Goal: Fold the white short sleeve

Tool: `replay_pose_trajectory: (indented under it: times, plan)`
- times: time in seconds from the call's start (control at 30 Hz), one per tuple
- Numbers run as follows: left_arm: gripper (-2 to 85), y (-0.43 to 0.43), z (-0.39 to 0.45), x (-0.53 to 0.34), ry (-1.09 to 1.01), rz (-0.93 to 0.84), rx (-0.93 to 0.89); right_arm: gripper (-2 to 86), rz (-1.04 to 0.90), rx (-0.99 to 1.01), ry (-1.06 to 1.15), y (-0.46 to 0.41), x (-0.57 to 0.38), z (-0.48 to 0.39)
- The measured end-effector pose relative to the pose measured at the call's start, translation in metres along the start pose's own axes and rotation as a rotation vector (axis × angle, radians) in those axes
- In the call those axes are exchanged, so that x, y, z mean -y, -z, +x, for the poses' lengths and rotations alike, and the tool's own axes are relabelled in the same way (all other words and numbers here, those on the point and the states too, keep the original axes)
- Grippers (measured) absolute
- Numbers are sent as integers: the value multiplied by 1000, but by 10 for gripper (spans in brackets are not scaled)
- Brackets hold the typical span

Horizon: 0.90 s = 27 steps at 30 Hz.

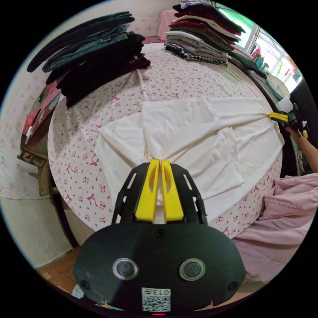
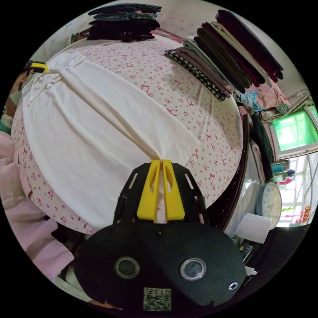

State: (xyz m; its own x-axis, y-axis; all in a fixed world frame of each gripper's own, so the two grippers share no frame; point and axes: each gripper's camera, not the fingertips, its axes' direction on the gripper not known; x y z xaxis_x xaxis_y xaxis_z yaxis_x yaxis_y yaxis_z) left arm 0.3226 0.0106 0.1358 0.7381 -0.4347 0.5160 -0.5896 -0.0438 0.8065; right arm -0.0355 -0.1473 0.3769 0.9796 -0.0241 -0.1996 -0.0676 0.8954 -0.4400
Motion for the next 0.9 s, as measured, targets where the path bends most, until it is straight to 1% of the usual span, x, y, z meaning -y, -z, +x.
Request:
replay_pose_trajectory:
  times: [0.07,0.17,0.23,0.37,0.43,0.5,0.53,0.6,0.63,0.73,0.83,0.9]
  plan:
    - [1,4,-5,-7,1,7,-22,18,-6,-2,7,0,-1,-1]
    - [2,15,-13,-22,-8,-4,-34,25,-67,40,15,4,-4,5]
    - [1,24,-22,-34,3,4,-24,27,-46,64,-36,13,-8,13]
    - [-1,48,-53,-53,124,83,-42,32,75,127,-108,38,7,22]
    - [-2,52,-57,-47,139,102,-47,36,183,248,-76,48,39,9]
    - [-2,48,-56,-35,123,90,-50,41,227,341,-17,48,72,-11]
    - [-2,42,-54,-25,106,64,-62,45,242,405,19,45,96,-25]
    - [-2,26,-53,-13,89,-41,-60,51,253,514,57,39,131,-45]
    - [-2,25,-54,-11,77,-50,-48,52,253,545,72,37,142,-51]
    - [-2,34,-70,-15,137,-57,-43,63,211,614,115,23,195,-80]
    - [-2,51,-76,-21,164,29,-4,76,174,713,78,8,224,-88]
    - [-3,54,-73,-17,141,66,-31,85,139,734,71,-2,236,-95]
